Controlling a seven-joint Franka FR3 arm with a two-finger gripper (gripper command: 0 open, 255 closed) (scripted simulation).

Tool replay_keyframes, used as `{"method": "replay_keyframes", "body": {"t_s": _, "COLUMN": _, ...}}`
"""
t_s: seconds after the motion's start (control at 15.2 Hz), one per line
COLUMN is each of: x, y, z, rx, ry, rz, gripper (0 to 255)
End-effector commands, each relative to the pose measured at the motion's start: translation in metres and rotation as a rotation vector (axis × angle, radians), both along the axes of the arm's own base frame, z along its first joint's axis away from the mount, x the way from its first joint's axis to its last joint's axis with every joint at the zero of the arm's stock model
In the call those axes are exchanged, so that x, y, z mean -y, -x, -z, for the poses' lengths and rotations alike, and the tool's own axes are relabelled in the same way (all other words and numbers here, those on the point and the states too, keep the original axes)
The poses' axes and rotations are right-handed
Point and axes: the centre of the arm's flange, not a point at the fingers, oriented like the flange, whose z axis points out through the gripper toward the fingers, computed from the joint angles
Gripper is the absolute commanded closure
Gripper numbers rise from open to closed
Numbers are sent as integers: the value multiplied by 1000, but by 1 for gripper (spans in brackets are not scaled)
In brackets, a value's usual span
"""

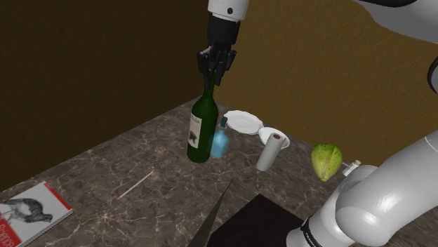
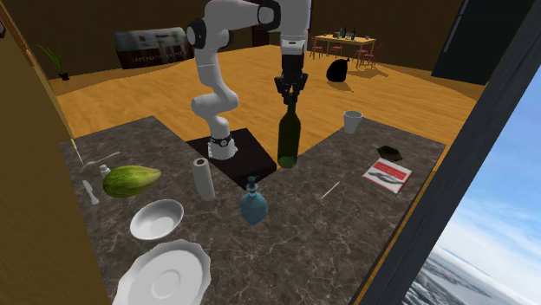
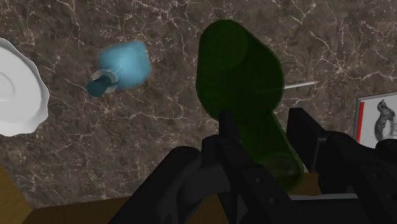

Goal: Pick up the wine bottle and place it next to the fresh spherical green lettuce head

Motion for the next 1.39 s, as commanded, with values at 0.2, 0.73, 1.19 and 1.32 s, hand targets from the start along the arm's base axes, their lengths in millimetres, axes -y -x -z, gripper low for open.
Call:
{"method": "replay_keyframes", "body": {"t_s": 0.2, "x": 0, "y": -1, "z": -27, "rx": 0, "ry": 0, "rz": 0, "gripper": 255}}
{"method": "replay_keyframes", "body": {"t_s": 0.73, "x": 39, "y": 7, "z": -52, "rx": 0, "ry": 0, "rz": 0, "gripper": 255}}
{"method": "replay_keyframes", "body": {"t_s": 1.19, "x": 130, "y": 25, "z": -52, "rx": 0, "ry": 0, "rz": 0, "gripper": 255}}
{"method": "replay_keyframes", "body": {"t_s": 1.32, "x": 156, "y": 30, "z": -52, "rx": 0, "ry": 0, "rz": 0, "gripper": 255}}
